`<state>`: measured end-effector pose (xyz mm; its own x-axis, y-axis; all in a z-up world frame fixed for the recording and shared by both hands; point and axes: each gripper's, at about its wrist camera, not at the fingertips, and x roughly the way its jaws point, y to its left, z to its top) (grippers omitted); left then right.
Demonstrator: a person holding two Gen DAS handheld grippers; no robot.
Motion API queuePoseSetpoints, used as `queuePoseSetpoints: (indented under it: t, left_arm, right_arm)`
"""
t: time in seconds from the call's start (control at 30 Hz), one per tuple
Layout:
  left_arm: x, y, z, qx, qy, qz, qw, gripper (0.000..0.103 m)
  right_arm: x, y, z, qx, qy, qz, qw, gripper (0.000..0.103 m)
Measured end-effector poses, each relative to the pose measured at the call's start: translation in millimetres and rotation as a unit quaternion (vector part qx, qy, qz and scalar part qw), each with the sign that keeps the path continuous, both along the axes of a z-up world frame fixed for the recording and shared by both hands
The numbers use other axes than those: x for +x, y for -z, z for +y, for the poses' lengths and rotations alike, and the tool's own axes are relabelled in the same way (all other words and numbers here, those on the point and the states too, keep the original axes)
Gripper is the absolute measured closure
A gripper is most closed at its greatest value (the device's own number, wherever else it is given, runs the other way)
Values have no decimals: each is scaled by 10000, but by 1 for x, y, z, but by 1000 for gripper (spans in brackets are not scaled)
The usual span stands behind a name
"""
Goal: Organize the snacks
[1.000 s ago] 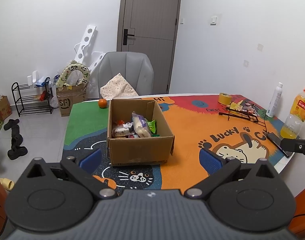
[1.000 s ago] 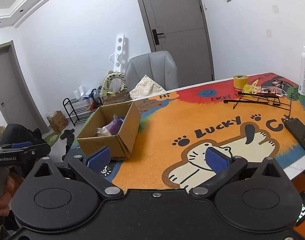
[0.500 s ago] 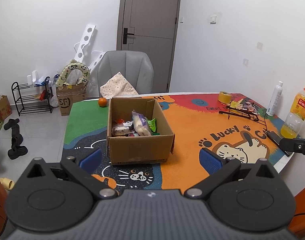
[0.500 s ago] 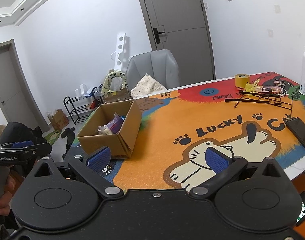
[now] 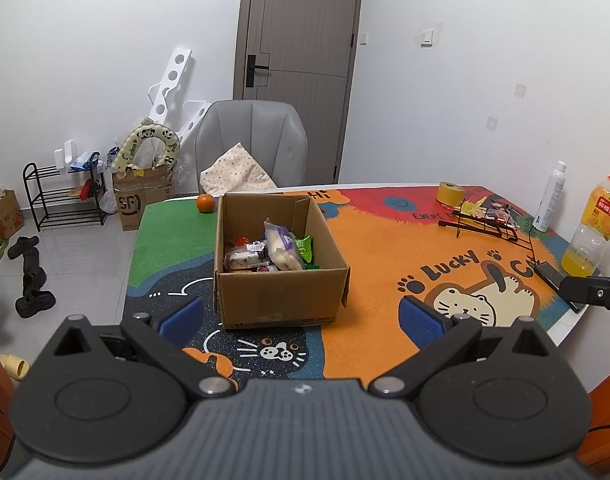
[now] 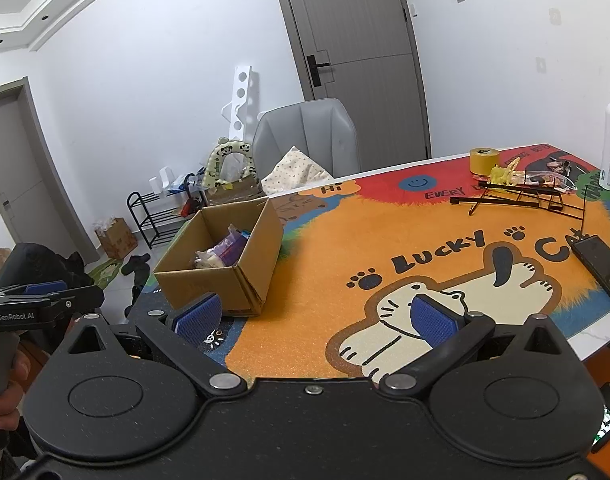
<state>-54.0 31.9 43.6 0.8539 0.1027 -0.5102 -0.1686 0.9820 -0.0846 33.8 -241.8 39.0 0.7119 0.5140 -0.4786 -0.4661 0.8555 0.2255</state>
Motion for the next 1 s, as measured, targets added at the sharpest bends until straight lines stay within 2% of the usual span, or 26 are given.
queuePoseSetpoints:
  t: [1.0]
  left_arm:
    - [-3,7,0,-18,2,15,10000,0]
  right_arm:
    - [-1,0,2,-29,-31,12,10000,0]
